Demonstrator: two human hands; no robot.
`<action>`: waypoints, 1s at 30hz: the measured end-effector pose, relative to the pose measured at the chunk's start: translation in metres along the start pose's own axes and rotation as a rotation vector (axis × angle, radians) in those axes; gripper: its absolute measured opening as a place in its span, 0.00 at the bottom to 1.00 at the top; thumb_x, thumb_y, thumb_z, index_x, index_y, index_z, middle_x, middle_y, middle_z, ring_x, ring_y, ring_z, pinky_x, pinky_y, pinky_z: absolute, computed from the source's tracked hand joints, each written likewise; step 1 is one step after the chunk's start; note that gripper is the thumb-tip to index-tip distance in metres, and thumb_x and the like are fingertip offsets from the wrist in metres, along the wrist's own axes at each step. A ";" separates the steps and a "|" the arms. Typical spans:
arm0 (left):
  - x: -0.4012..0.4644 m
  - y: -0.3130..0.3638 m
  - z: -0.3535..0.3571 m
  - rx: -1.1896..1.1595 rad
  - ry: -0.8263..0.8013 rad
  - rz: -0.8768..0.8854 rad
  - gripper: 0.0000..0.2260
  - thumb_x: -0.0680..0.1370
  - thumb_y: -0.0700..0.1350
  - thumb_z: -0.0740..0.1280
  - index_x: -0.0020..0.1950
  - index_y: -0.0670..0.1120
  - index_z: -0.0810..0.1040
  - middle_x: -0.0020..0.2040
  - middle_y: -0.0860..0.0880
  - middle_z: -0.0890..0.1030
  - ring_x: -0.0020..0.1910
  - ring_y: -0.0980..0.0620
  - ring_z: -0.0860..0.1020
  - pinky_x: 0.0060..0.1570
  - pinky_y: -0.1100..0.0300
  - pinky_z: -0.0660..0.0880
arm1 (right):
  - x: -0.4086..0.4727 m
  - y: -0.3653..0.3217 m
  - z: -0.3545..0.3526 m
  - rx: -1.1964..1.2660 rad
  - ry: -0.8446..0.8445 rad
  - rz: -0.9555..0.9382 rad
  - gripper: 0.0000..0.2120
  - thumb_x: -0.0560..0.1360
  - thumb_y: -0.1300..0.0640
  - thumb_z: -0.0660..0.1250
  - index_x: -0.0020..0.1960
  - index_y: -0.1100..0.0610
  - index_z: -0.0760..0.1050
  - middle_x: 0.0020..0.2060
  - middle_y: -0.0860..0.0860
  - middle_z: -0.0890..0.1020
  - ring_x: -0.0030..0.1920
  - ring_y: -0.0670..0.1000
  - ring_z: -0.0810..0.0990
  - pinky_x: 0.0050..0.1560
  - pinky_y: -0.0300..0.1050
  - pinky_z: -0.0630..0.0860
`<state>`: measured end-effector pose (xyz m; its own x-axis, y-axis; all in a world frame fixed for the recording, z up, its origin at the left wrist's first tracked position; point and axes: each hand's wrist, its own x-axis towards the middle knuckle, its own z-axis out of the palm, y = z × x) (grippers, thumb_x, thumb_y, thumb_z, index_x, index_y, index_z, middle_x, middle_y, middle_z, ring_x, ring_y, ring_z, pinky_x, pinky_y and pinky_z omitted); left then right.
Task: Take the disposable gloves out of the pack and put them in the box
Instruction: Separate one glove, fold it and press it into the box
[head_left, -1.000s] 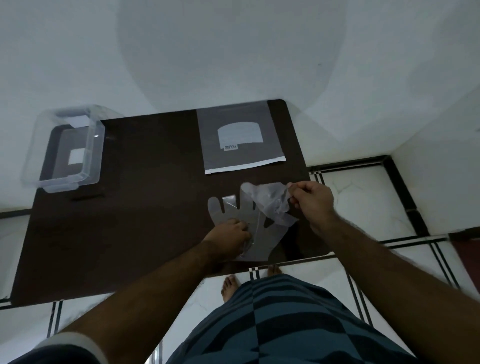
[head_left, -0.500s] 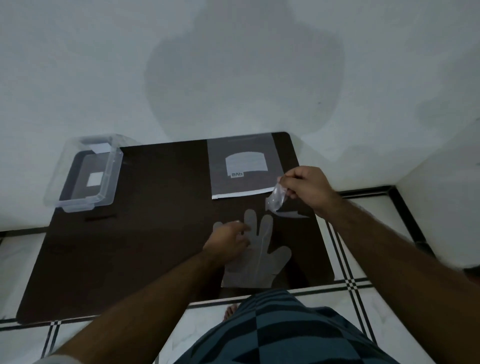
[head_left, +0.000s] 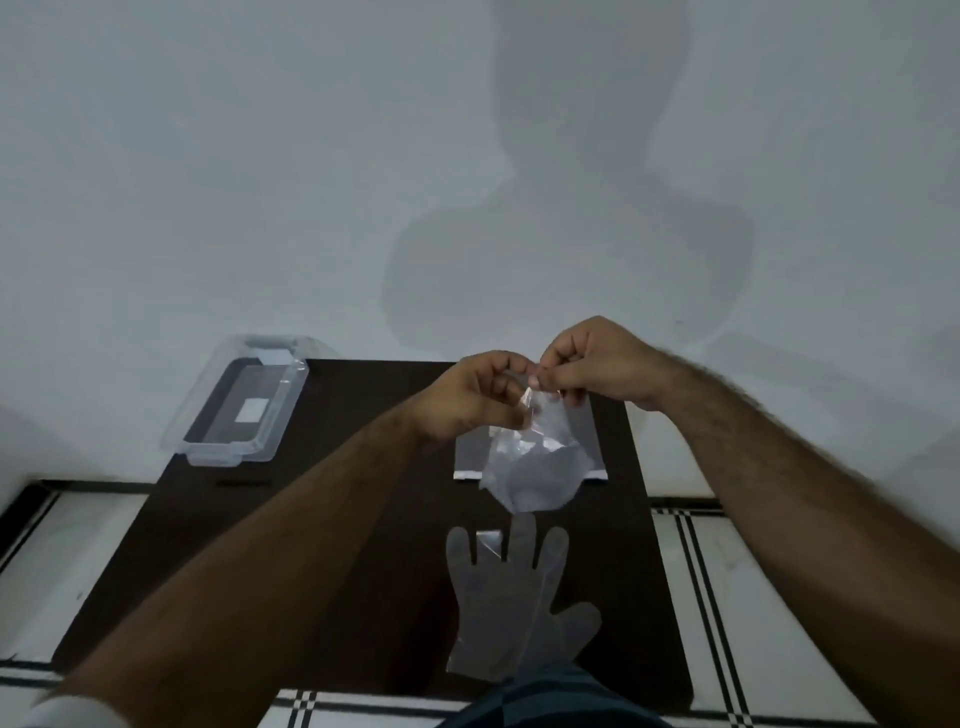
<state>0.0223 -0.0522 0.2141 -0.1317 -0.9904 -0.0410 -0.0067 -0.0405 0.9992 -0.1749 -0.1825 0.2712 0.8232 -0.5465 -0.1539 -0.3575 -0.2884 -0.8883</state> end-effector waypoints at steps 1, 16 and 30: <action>-0.002 0.003 -0.004 -0.014 0.035 0.016 0.22 0.73 0.29 0.76 0.65 0.42 0.82 0.51 0.39 0.86 0.49 0.42 0.85 0.59 0.46 0.81 | 0.004 -0.005 -0.003 0.011 0.008 -0.013 0.04 0.75 0.61 0.80 0.46 0.63 0.87 0.36 0.59 0.86 0.34 0.52 0.83 0.39 0.45 0.82; -0.071 0.024 -0.070 -0.265 0.896 0.092 0.10 0.80 0.31 0.70 0.41 0.44 0.81 0.33 0.46 0.78 0.32 0.49 0.77 0.37 0.55 0.72 | 0.085 -0.019 0.058 0.240 -0.286 0.051 0.13 0.75 0.67 0.78 0.58 0.69 0.81 0.43 0.56 0.87 0.42 0.52 0.85 0.44 0.46 0.83; -0.151 -0.005 -0.291 -0.008 0.987 -0.140 0.15 0.72 0.42 0.81 0.54 0.36 0.85 0.45 0.43 0.87 0.43 0.46 0.82 0.51 0.49 0.75 | 0.261 -0.098 0.182 0.261 -0.099 0.079 0.06 0.79 0.63 0.73 0.55 0.65 0.84 0.47 0.59 0.90 0.43 0.53 0.88 0.47 0.48 0.86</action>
<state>0.3310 0.0586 0.2158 0.7530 -0.6422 -0.1432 0.0485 -0.1628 0.9855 0.1549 -0.1541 0.2390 0.8411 -0.4758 -0.2571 -0.3072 -0.0290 -0.9512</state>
